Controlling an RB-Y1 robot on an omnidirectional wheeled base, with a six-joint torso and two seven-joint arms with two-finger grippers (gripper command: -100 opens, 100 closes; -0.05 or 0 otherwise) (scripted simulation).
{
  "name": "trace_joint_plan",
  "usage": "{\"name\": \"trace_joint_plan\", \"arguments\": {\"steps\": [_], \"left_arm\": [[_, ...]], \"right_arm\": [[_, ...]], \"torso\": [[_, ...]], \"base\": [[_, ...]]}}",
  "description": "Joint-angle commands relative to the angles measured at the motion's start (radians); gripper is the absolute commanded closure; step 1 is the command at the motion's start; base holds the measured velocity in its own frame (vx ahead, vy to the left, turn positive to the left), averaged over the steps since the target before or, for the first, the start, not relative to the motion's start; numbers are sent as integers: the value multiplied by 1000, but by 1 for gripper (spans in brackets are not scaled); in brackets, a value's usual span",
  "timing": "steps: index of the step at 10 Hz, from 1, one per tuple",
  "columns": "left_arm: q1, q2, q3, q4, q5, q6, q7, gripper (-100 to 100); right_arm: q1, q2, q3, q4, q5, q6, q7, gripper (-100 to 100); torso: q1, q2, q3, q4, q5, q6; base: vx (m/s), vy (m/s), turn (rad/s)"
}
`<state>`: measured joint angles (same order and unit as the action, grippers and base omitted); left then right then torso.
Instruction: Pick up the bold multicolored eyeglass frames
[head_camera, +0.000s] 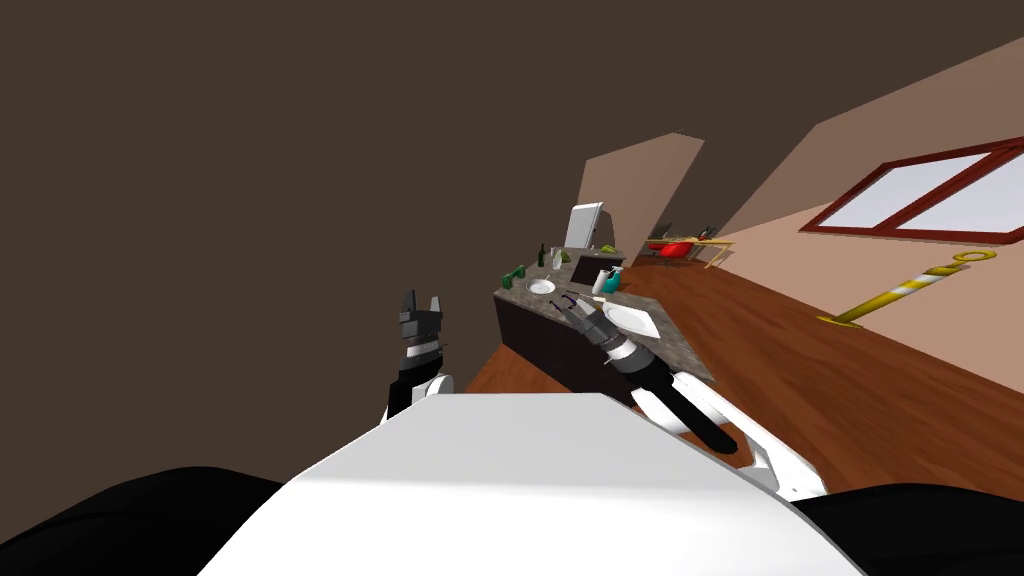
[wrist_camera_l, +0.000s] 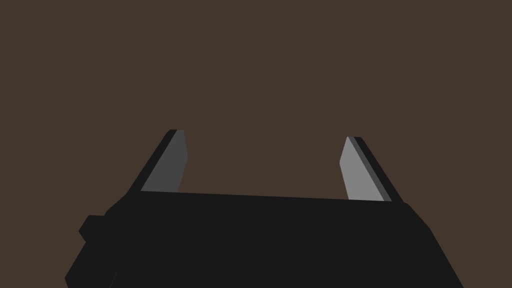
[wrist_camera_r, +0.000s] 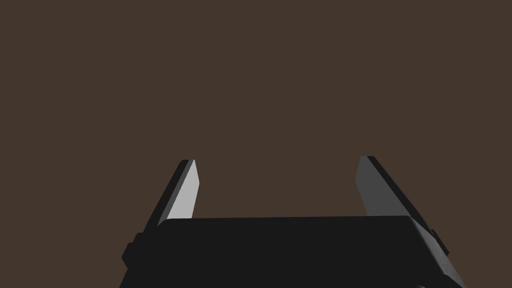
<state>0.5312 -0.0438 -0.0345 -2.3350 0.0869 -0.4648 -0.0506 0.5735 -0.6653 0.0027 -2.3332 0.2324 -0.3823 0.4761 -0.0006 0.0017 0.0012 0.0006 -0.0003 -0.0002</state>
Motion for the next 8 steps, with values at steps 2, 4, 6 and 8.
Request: {"name": "trace_joint_plan", "arguments": {"steps": [2,4,6,8], "left_arm": [[0,0,0,0,0,0,0,0],[0,0,0,0,0,0,0,0],[0,0,0,0,0,0,0,0],[0,0,0,0,0,0,0,0]], "right_arm": [[2,-76,8,8,39,42,31,-100],[6,-135,17,20,74,74,58,-100],[10,-196,29,33,109,107,85,-100],[13,-259,42,48,145,141,111,-100]], "torso": [[0,0,0,0,0,0],[0,-1,-1,0,0,0],[0,-2,-1,0,0,0],[0,-3,-2,-1,0,0]], "base": [[-21,-10,22],[-10,-13,31],[-1,-11,33],[8,-10,42]]}}
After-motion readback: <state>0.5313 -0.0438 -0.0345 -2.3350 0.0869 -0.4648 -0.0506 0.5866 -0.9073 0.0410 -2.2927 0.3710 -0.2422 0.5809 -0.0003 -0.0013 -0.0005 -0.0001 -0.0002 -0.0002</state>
